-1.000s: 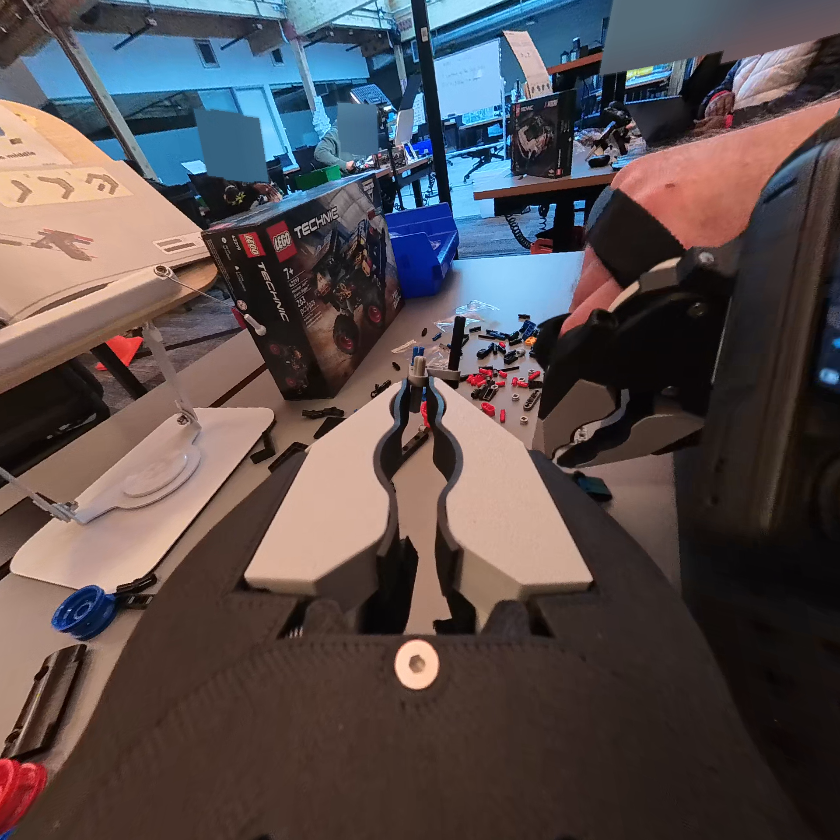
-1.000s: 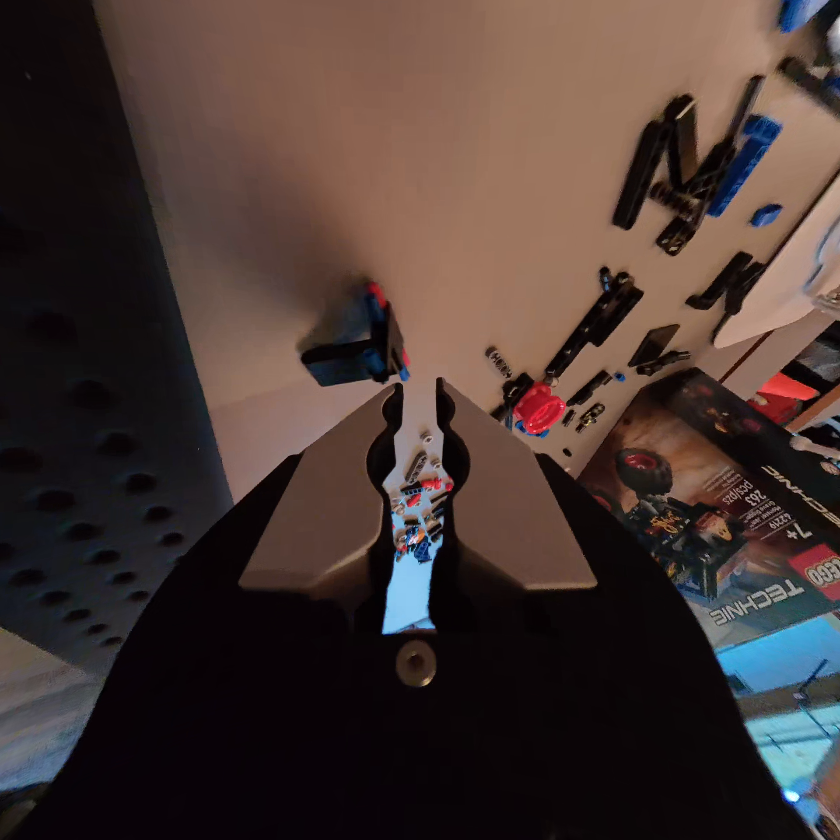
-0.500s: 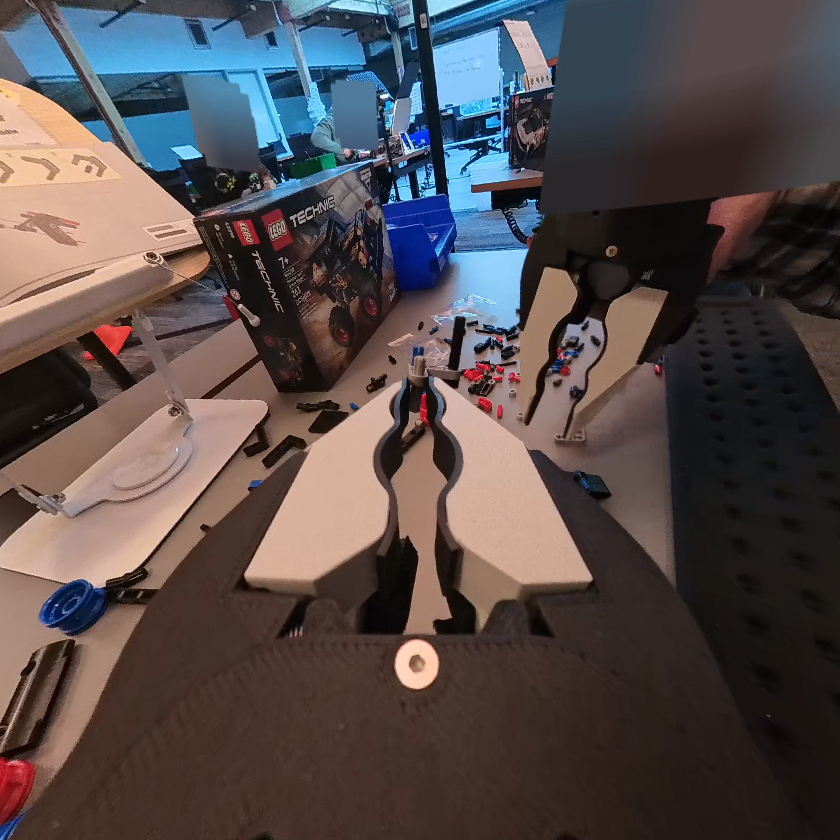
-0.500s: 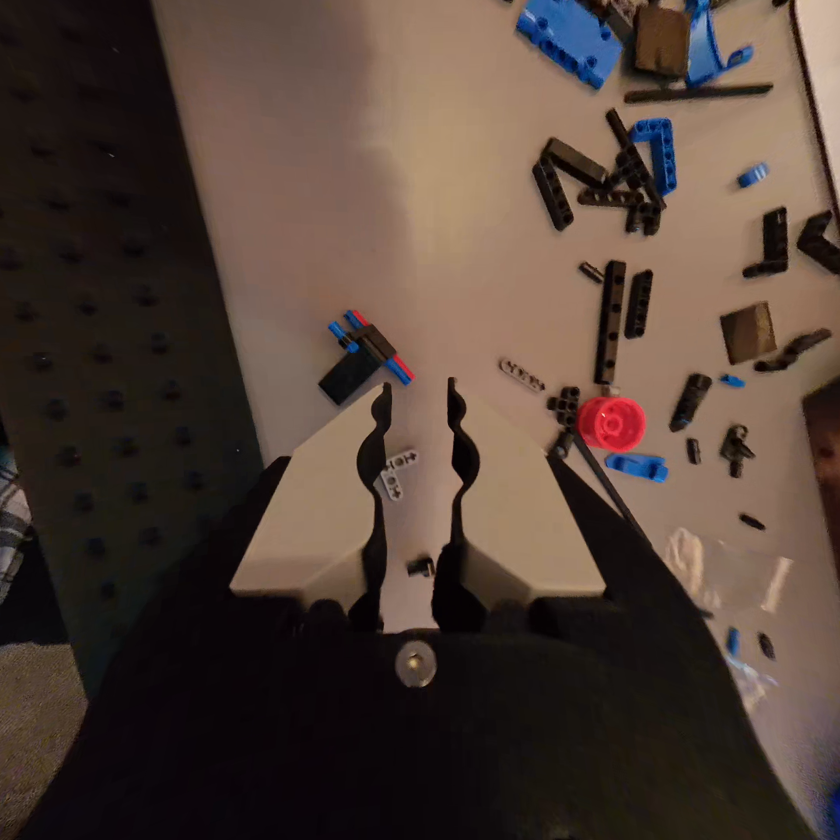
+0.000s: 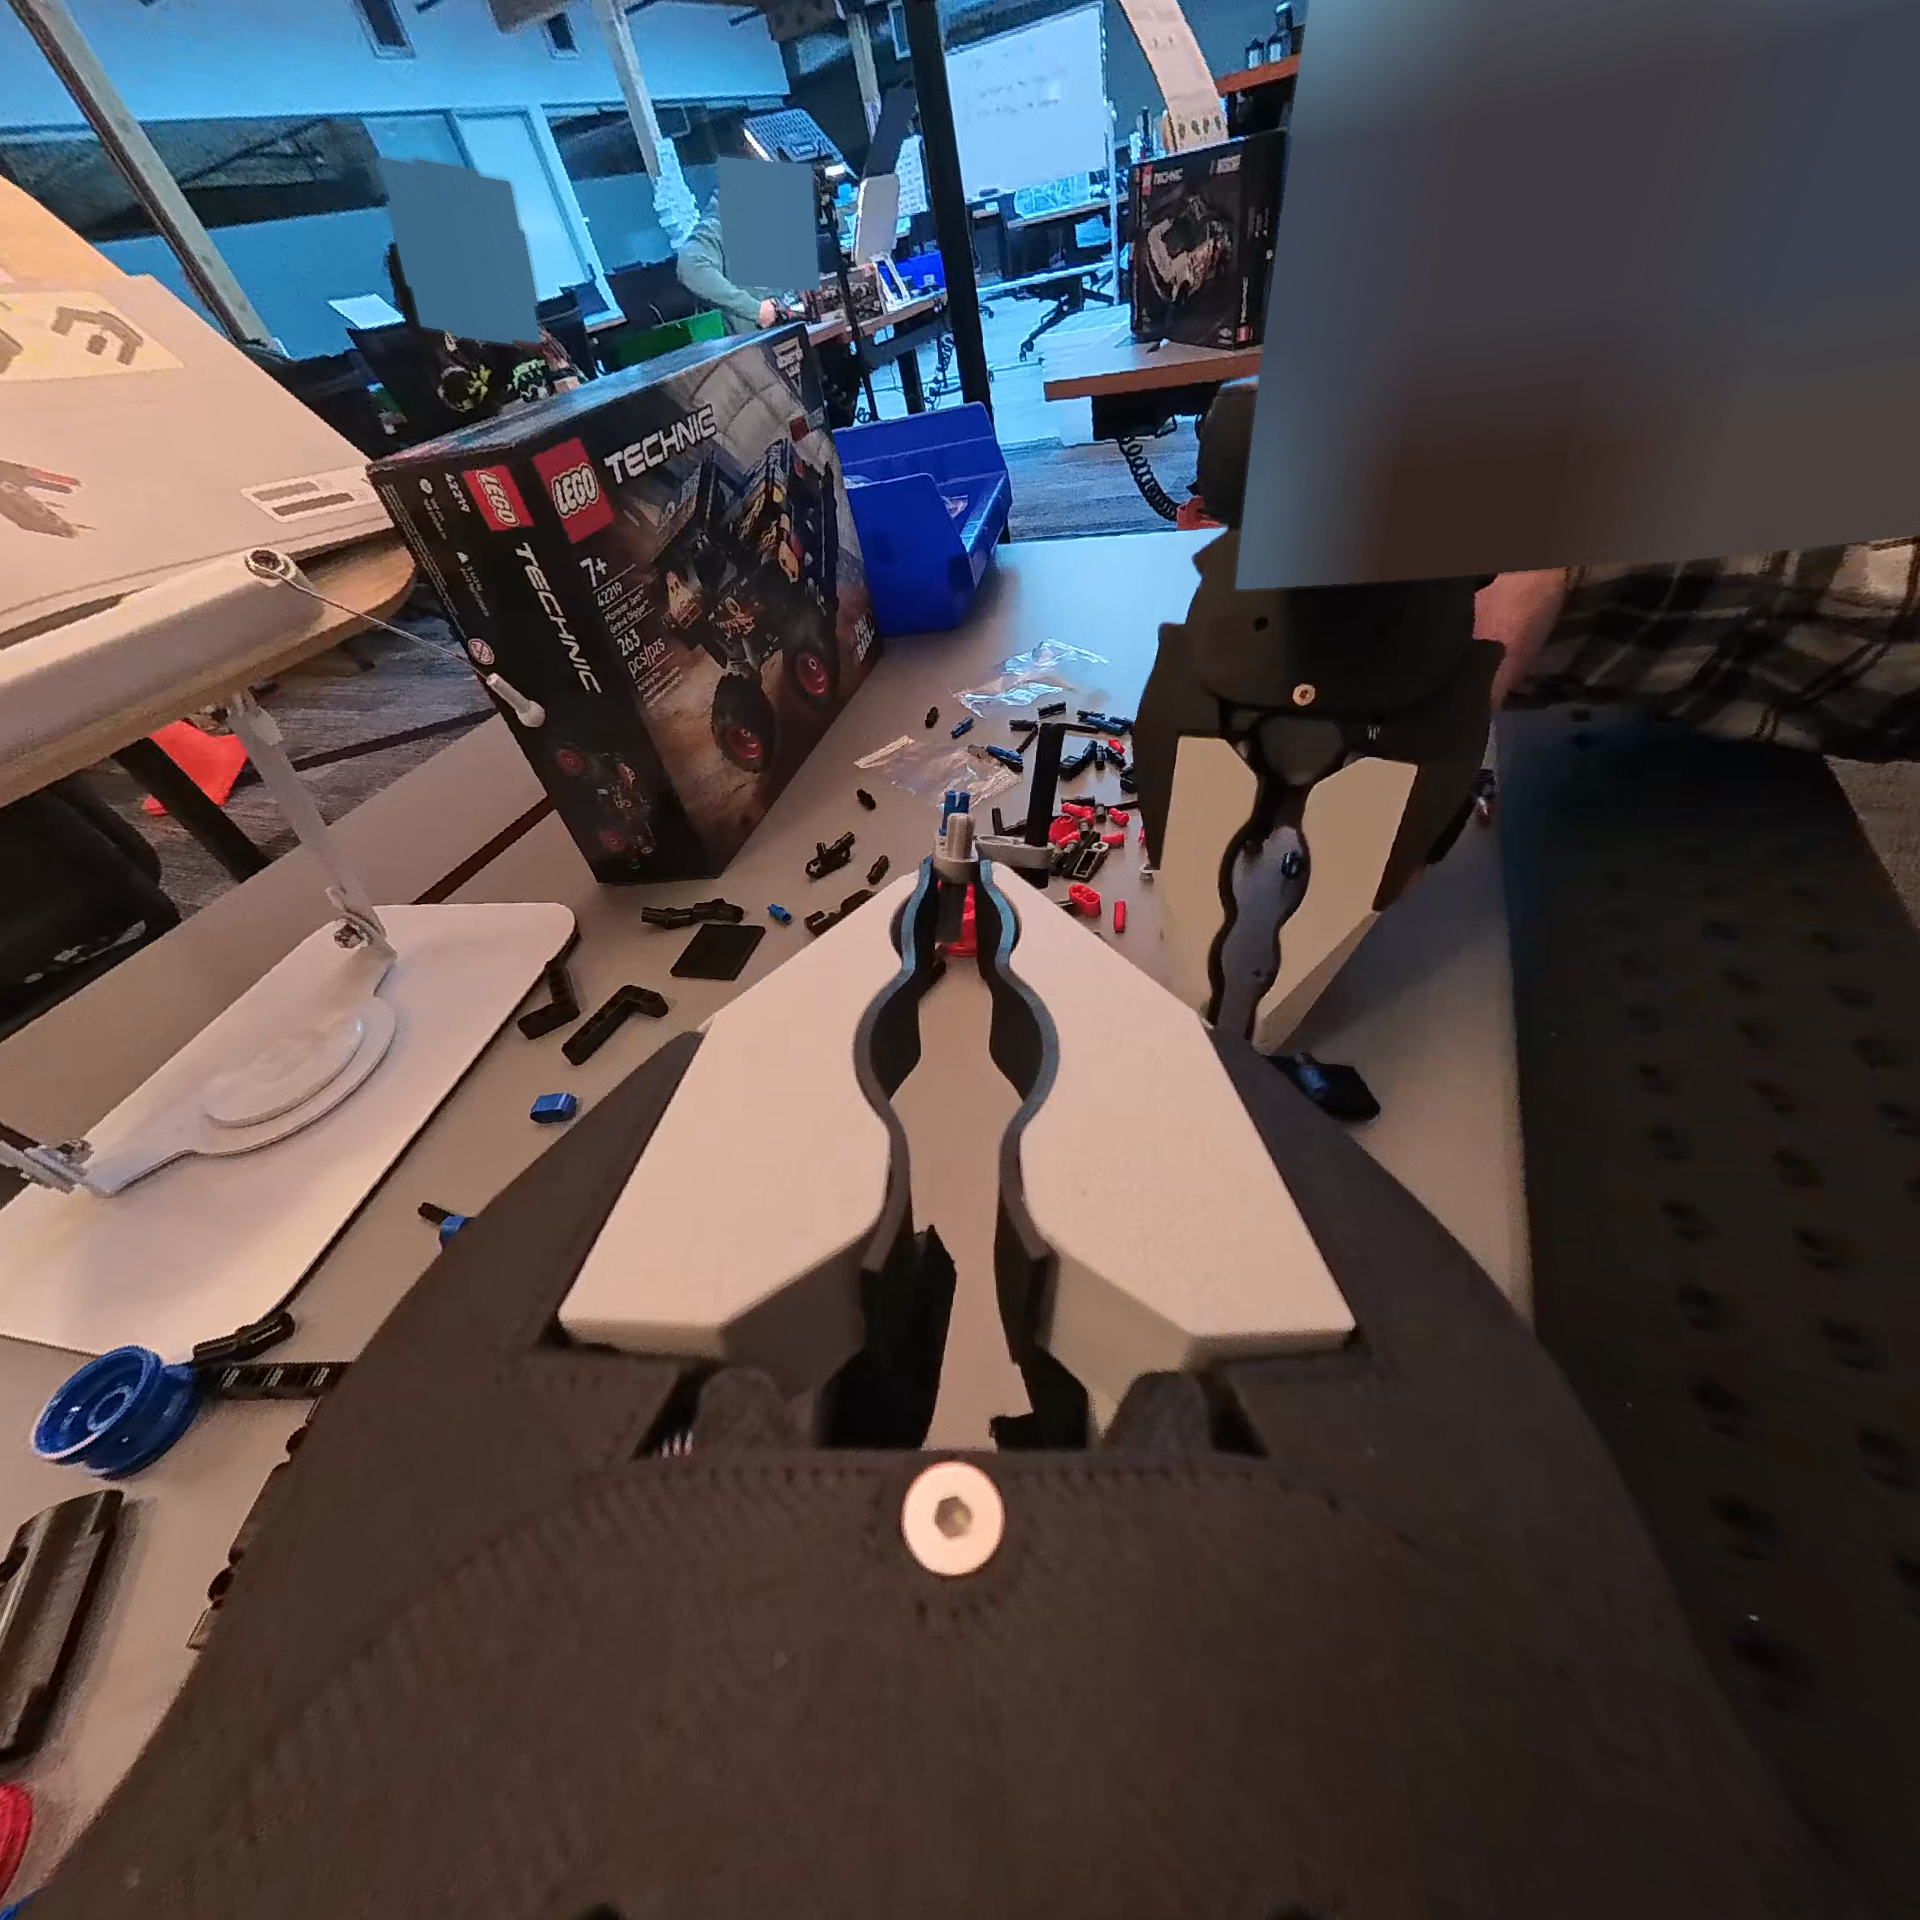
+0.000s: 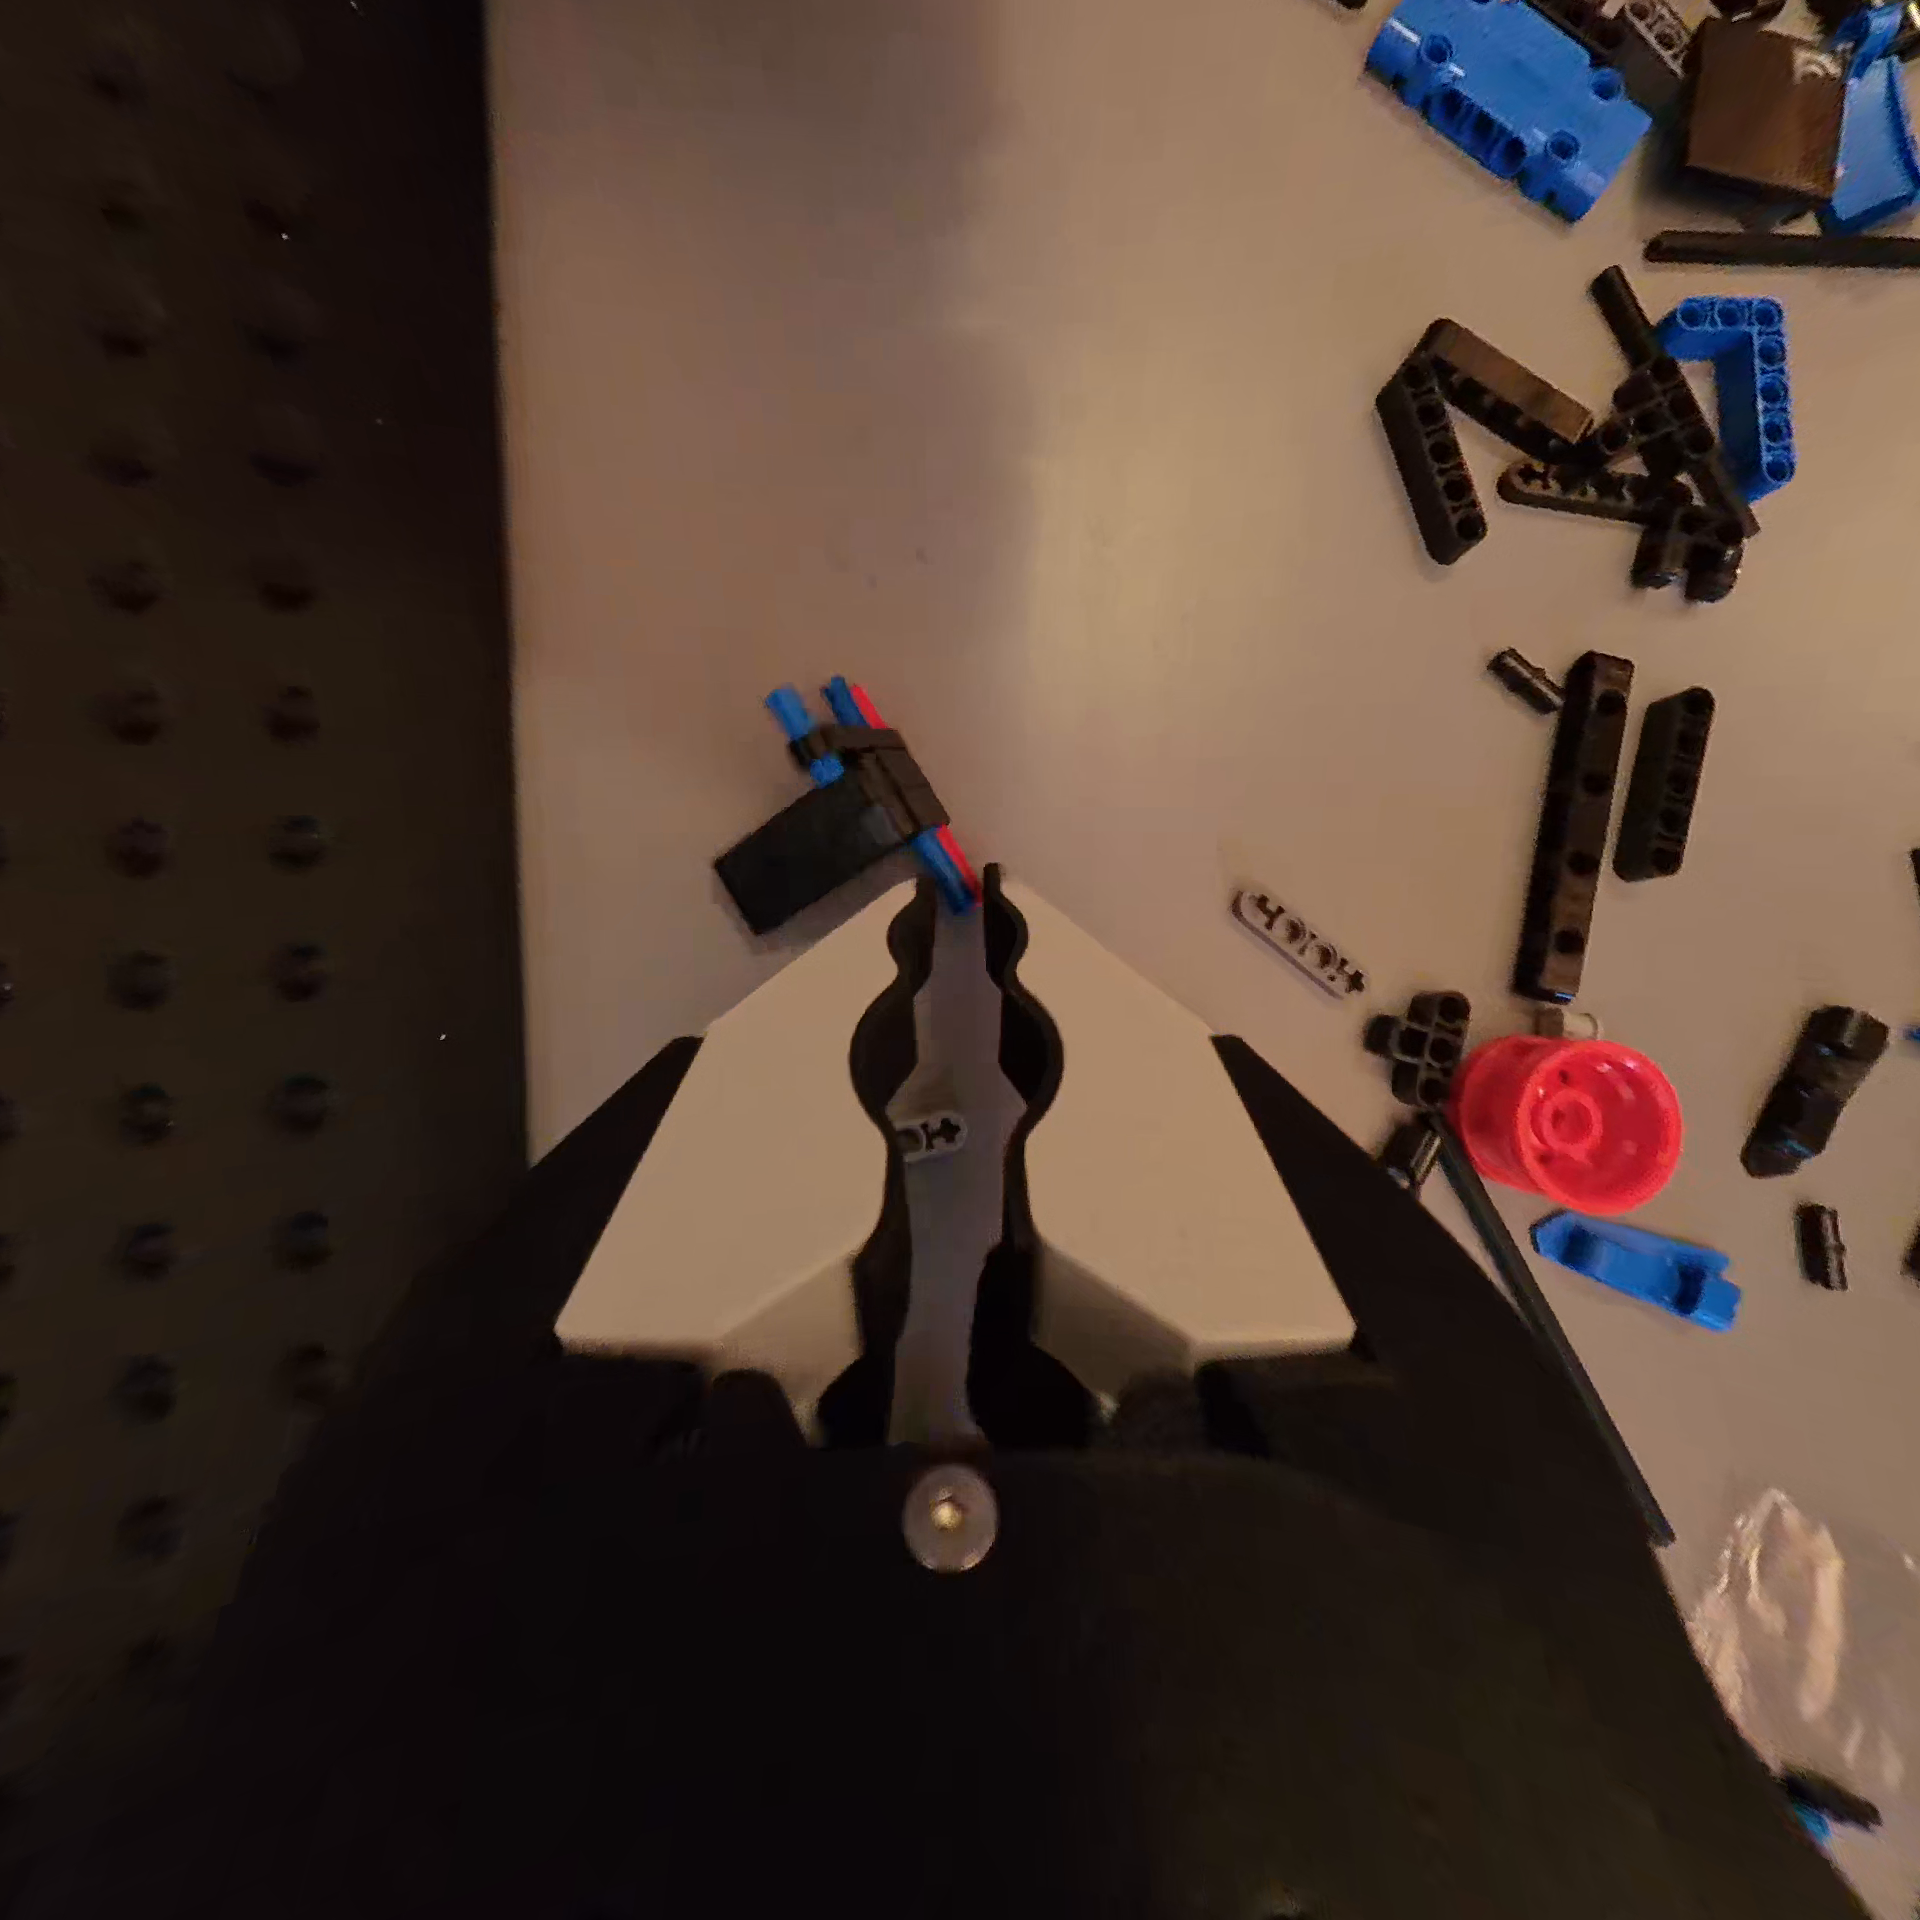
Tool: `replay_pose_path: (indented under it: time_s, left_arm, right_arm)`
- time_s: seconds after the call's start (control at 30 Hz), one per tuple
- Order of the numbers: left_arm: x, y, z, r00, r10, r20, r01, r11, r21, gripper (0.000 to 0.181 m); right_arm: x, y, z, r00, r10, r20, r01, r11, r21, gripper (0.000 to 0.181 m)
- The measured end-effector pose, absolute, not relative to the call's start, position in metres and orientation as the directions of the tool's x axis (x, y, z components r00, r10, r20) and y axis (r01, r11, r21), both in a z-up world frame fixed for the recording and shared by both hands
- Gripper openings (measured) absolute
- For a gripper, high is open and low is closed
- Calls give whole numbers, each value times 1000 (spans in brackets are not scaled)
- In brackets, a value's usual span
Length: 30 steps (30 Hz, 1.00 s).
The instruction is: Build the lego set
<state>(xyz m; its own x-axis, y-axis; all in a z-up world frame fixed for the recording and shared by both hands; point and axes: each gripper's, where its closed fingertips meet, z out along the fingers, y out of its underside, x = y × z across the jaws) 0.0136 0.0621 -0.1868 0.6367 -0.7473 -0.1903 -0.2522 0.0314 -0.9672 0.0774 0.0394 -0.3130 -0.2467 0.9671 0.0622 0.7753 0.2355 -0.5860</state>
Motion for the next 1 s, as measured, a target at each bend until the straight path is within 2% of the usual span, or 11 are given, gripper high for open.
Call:
replay_pose_path:
  time_s: [0.13, 0.23, 0.43, 0.57, 0.77, 0.87, 1.0]
  left_arm:
    - [13, 62, -187, 637, -747, -191, -253, 31, -967, 4]
    - [13, 63, -187, 638, -746, -190, -253, 29, -967, 4]
    - [14, 64, -195, 633, -747, -205, -292, 15, -956, 4]
    - [16, 67, -212, 620, -748, -235, -374, -19, -927, 4]
    - [15, 68, -209, 629, -749, -207, -344, -29, -938, 4]
    - [14, 68, -208, 631, -749, -202, -337, -30, -941, 4]
    - [16, 67, -209, 626, -753, -202, -338, -29, -941, 5]
  right_arm:
    - [76, 39, -307, -245, 966, 83, 762, 245, -600, 2]
    - [83, 46, -296, -238, 955, 178, 789, 296, -538, 2]
    - [105, 68, -279, -322, 840, 437, 887, 429, -172, 2]
    - [111, 65, -273, -416, 778, 471, 884, 468, 7, 2]
    - [115, 67, -279, -652, 622, 434, 758, 529, 382, 2]
    - [106, 65, -283, -729, 559, 394, 683, 555, 476, 3]
    - [90, 57, -282, -756, 530, 384, 654, 585, 480, 8]
